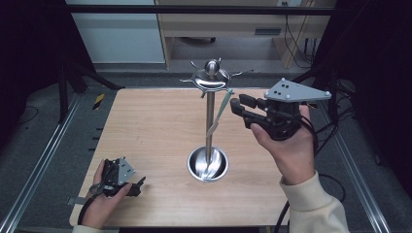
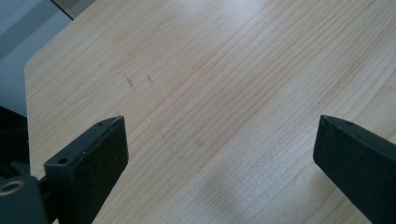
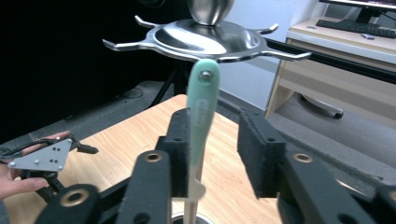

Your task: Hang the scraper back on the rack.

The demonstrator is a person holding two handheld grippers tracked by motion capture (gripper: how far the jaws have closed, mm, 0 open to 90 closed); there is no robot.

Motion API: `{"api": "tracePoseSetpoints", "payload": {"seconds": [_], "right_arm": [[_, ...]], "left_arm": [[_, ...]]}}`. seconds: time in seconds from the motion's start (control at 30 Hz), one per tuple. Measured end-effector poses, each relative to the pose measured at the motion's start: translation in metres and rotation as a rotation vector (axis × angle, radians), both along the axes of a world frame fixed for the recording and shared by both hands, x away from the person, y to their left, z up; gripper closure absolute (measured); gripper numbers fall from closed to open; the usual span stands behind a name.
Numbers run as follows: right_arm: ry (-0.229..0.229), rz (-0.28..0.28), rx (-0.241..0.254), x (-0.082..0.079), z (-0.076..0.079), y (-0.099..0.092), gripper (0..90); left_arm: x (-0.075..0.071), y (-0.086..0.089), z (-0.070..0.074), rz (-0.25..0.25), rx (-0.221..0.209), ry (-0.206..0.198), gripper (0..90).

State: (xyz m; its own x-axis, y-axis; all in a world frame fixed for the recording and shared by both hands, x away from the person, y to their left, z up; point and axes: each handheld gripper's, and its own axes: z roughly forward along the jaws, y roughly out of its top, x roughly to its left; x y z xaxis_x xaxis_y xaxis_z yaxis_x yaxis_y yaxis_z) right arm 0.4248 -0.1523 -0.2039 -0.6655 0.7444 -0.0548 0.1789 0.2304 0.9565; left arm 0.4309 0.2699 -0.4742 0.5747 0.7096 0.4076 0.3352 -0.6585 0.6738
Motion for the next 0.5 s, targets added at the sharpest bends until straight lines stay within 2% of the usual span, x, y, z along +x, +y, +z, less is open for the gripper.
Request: {"api": "tracePoseSetpoints", "payload": {"seconds": [0.1,0.2,0.27,0.33,0.37,0.5], "right_arm": [[-0.007,-0.016,0.008,-0.002,-0.003,-0.004,50.7],[-0.046,-0.044,0.033,-0.005,-0.010,-0.011,40.1],[-0.080,-0.084,0.062,-0.008,-0.017,-0.017,29.2],[-0.090,-0.139,0.065,-0.009,-0.028,-0.028,19.6],[-0.090,-0.139,0.065,-0.009,-0.028,-0.028,19.6],[-0.104,-0.183,0.081,-0.008,-0.049,-0.042,11.9]], "left_arm": [[0.000,0.000,0.001,0.002,-0.006,-0.004,3.0],[-0.001,0.001,0.002,0.004,-0.008,-0.006,3.0],[-0.001,0.001,0.002,0.007,-0.014,-0.012,3.0],[-0.001,0.002,0.002,0.009,-0.015,-0.013,2.9],[-0.001,0.003,0.003,0.010,-0.017,-0.012,2.9],[0.000,0.005,0.004,0.020,-0.029,-0.021,2.9]]}}
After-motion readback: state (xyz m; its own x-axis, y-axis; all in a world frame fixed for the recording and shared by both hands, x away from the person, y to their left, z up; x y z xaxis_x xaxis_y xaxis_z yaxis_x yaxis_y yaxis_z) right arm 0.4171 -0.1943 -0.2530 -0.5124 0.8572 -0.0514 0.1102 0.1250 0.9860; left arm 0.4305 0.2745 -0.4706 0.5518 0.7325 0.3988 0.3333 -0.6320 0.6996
